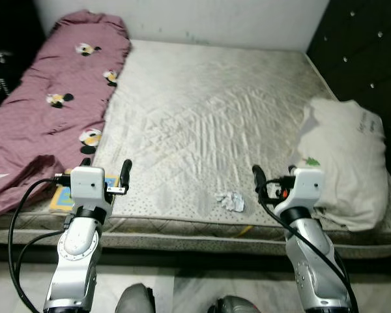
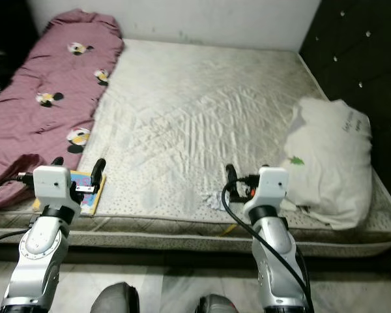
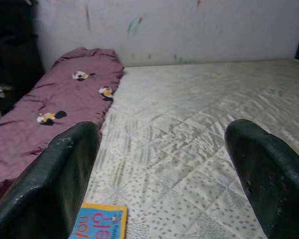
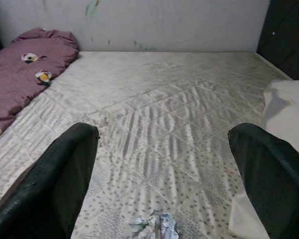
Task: Clean up the room
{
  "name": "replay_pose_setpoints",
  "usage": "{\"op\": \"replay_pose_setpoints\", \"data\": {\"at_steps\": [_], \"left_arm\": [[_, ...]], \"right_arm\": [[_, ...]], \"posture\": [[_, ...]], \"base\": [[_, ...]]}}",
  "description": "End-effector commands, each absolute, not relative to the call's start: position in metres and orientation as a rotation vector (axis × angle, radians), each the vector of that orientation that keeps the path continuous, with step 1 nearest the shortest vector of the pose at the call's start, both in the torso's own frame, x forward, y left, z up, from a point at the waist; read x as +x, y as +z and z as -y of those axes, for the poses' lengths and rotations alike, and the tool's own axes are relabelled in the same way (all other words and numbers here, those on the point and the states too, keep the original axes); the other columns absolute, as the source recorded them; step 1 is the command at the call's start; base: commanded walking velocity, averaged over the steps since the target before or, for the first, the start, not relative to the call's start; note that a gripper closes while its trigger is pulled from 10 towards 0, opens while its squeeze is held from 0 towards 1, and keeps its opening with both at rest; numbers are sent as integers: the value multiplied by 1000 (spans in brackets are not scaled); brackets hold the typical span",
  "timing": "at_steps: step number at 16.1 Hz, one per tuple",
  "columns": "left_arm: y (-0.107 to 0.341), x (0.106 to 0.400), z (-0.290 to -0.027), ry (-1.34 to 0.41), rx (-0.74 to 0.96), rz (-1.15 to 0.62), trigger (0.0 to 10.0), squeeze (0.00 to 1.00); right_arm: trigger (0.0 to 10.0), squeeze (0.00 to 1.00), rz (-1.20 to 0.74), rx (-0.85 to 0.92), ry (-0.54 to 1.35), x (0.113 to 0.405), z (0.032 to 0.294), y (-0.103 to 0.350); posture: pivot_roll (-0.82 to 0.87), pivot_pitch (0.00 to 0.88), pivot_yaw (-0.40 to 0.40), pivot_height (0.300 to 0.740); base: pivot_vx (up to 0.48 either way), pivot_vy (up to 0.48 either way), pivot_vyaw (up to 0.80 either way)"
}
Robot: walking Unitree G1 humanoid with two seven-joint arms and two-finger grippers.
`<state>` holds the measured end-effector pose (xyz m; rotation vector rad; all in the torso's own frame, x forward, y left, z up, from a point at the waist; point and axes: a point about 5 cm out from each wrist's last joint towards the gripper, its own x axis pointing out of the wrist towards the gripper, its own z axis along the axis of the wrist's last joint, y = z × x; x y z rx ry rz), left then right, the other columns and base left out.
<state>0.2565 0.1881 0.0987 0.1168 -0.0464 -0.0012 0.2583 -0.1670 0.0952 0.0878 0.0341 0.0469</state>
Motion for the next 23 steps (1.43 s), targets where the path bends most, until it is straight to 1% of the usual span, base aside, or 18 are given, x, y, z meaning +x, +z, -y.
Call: {"op": "replay_pose_setpoints", "data": {"at_steps": [1,4,12,23], "left_arm": [[96,258,-189,5,112,25,10000,0],[98,262,-188,15,96,29,10000,0],[99,259,-185,-10,41,19,10000,0],[98,257,-182,-28,15,11,10000,0]], "right_arm": [[10000,0,-42,84,44,259,171,95],[10000,0,-43,71,47,262,171,97],[10000,0,-46,71,58,263,169,98],[10000,0,-55,51,64,263,168,98]], "posture": [[-2,50,-72,644],[-9,68,-77,625],[-10,95,-79,625],[-15,103,-79,625]], "base": [[0,0,0],[0,0,0],[0,0,0],[344,0,0]]}}
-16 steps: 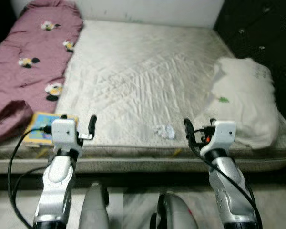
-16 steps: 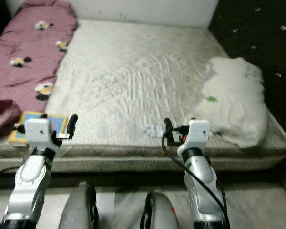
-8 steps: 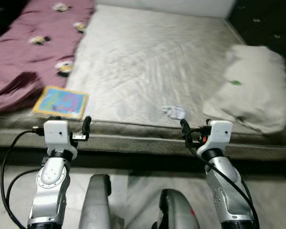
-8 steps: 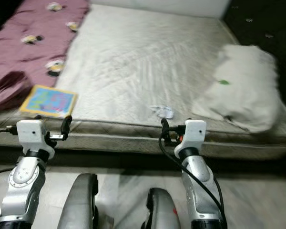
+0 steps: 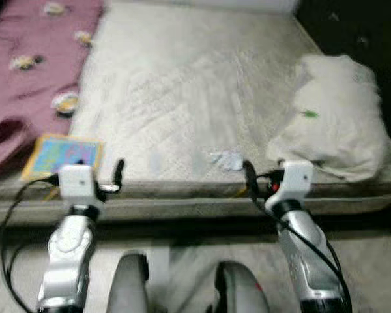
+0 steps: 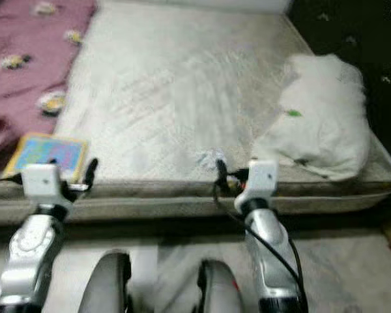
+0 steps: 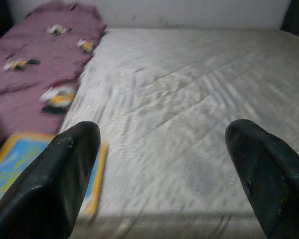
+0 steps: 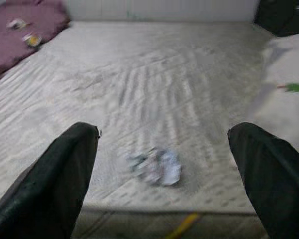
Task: Clean up the room
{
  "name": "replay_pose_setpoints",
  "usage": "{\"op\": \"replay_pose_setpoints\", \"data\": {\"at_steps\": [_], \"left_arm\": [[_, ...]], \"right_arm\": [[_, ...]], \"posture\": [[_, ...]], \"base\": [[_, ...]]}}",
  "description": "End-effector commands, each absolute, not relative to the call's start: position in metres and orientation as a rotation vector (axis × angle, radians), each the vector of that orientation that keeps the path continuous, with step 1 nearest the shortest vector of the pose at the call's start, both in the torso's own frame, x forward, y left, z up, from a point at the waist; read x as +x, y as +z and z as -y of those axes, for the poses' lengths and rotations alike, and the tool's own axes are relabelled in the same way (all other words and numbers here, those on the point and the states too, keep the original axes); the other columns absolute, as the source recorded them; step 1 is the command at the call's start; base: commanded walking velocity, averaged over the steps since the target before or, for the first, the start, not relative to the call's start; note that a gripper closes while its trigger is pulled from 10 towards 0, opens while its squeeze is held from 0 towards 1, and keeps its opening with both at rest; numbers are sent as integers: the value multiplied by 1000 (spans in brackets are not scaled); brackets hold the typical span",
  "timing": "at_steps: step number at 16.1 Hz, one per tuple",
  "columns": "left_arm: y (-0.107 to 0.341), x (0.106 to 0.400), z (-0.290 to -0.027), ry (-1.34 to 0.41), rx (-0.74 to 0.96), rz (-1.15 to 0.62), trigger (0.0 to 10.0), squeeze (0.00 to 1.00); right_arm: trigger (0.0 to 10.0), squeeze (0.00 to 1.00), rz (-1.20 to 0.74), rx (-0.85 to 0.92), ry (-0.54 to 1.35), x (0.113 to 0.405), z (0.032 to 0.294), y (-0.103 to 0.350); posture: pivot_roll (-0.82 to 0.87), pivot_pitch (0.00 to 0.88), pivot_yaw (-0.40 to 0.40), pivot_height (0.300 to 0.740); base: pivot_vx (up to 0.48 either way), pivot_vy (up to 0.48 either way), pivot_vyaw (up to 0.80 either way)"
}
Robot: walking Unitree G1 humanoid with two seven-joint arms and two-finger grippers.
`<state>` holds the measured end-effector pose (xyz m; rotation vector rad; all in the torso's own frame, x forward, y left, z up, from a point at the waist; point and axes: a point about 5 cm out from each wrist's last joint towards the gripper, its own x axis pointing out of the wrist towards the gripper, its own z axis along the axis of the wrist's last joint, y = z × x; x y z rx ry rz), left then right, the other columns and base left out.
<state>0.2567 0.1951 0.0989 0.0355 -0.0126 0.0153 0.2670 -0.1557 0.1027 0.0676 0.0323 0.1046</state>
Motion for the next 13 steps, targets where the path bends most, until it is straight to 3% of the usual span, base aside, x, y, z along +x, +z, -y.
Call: {"op": "replay_pose_setpoints", "data": {"at_steps": [1,11,13], "left_arm": [[98,257,-182,-29,15,10,10000,0],[97,257,-179,-36,15,3,10000,0],[97,257,-181,-1,28,3,10000,0]], "right_arm": [[10000,0,-55,48,65,263,168,98],[10000,0,-61,31,85,263,166,98],[10000,0,-62,31,89,262,166,97]], "posture": [[-15,103,-79,625],[-13,97,-83,625],[-9,94,-84,625]], "base": [[364,0,0],[347,0,0],[120,0,0]]}}
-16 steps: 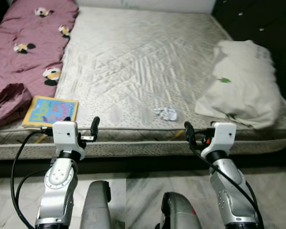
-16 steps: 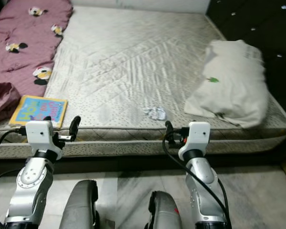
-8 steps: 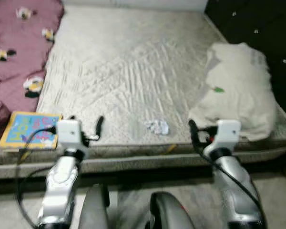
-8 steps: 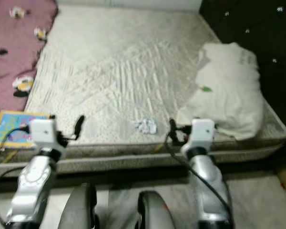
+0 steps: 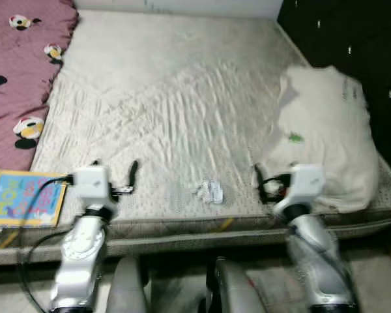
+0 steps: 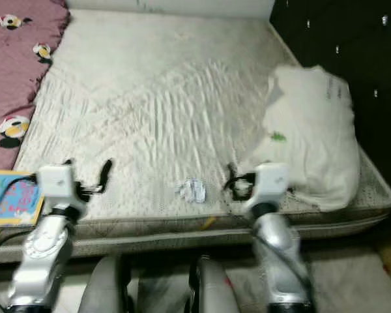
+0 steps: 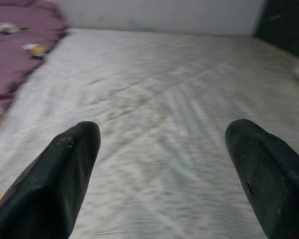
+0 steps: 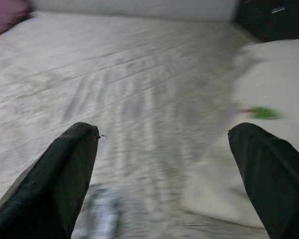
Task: Clean up the room
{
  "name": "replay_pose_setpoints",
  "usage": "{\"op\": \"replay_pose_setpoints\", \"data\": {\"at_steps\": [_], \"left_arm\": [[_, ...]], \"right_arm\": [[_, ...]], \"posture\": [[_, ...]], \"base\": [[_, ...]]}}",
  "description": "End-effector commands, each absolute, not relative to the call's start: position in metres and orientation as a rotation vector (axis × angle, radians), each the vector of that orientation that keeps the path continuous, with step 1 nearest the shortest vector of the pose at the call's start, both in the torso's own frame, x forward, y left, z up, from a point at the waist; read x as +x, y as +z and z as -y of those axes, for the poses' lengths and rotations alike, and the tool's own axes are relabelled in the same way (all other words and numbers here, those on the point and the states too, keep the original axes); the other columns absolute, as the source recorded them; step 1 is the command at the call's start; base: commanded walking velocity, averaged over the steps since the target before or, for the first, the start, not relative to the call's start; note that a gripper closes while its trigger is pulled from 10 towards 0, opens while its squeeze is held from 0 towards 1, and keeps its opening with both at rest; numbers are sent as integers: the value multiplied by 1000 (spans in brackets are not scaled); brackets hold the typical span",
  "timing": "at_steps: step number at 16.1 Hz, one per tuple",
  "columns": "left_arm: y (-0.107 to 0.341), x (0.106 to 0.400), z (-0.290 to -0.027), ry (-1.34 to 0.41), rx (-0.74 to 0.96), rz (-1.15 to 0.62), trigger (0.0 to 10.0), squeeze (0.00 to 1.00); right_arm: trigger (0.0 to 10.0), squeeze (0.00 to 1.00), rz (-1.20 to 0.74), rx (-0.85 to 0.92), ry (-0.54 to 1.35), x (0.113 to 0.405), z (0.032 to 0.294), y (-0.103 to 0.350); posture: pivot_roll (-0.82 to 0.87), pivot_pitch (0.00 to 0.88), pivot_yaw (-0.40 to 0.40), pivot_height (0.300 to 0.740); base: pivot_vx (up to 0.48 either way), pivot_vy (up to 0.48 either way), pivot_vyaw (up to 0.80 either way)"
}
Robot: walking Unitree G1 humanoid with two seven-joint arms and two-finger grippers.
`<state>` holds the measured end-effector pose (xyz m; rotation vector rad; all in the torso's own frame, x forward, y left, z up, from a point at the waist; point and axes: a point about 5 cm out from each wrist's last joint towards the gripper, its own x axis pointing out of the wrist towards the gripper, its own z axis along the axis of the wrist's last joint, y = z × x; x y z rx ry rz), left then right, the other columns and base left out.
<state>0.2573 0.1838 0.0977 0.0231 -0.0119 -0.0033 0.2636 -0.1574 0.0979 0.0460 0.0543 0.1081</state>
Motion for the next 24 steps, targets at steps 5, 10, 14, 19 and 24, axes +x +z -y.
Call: {"op": "replay_pose_setpoints", "data": {"at_steps": [5,10,14,19,24], "left_arm": [[94,256,-183,14,22,-12,10000,0],[89,258,-195,143,79,-67,10000,0],[87,256,-202,172,74,-86,10000,0],[85,254,-199,173,75,-99,10000,0],[85,250,-199,167,72,-107,10000,0]], "right_arm": [[10000,0,-66,54,112,262,164,95],[10000,0,-103,44,168,262,156,91],[10000,0,-113,41,181,263,156,90],[10000,0,-127,37,193,263,155,88],[10000,0,-138,70,185,270,154,88]], "posture": [[-1,90,-86,600],[-1,92,-87,575],[2,97,-87,575],[4,102,-87,575],[22,112,-96,575]], "base": [[0,0,0],[0,0,0],[0,0,0],[0,0,640],[0,0,0]]}}
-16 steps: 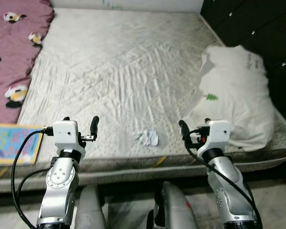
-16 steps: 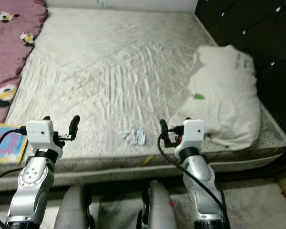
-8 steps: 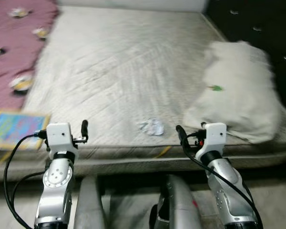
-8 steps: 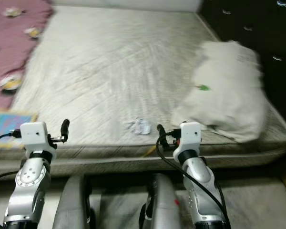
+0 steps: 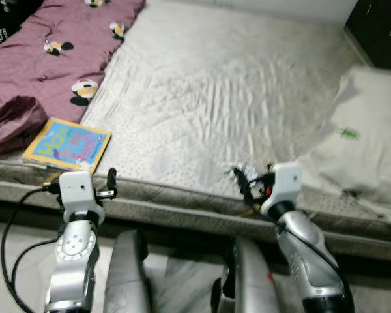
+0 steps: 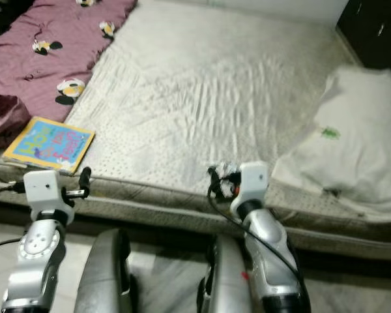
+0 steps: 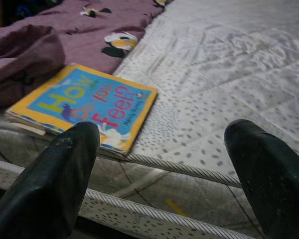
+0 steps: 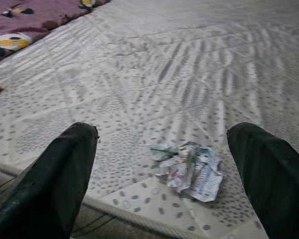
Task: Clean up the room
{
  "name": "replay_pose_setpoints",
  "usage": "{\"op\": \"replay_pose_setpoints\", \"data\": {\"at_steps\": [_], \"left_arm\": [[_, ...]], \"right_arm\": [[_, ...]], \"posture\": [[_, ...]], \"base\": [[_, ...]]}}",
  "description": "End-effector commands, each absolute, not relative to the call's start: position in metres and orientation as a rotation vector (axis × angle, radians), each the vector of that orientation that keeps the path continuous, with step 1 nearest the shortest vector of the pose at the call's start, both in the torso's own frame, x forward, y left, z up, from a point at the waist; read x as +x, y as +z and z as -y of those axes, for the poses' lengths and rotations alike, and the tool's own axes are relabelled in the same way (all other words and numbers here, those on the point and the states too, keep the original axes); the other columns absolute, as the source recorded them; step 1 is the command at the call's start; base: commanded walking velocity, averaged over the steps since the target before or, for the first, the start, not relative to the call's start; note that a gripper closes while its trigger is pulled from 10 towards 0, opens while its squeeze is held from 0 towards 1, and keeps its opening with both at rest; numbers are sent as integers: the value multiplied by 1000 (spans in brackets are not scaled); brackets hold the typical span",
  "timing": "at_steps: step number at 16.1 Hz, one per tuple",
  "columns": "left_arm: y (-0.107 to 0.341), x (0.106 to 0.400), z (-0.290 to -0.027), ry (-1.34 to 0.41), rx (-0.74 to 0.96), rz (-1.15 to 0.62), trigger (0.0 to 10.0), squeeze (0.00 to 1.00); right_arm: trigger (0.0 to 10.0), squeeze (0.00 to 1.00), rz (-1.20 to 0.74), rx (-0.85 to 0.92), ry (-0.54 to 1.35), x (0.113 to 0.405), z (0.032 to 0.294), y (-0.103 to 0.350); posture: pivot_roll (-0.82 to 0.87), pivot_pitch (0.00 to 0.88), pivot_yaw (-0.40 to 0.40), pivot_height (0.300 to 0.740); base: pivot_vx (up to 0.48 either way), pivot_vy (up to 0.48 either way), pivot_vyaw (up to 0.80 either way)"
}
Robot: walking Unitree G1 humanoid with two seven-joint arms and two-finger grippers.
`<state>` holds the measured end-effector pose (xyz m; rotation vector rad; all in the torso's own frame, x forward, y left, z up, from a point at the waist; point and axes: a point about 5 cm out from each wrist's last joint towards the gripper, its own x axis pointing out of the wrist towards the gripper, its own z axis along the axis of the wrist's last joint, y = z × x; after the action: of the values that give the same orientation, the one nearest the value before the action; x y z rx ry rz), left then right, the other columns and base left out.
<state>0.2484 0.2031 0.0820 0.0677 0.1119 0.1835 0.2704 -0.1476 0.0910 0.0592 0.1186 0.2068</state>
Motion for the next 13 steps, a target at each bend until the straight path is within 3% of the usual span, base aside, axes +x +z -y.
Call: {"op": "replay_pose_setpoints", "data": {"at_steps": [1,8,13], "left_arm": [[85,248,-200,171,74,-108,10000,0],[89,220,-209,200,61,-132,10000,0],[101,183,-212,248,19,-185,10000,0]], "right_arm": [[10000,0,-134,71,196,272,151,88],[10000,0,-172,105,265,275,137,84],[10000,0,-104,33,360,307,120,91]], "posture": [[31,116,-99,575],[113,203,-133,535],[200,301,-126,530]], "base": [[0,0,0],[0,0,0],[0,0,0]]}}
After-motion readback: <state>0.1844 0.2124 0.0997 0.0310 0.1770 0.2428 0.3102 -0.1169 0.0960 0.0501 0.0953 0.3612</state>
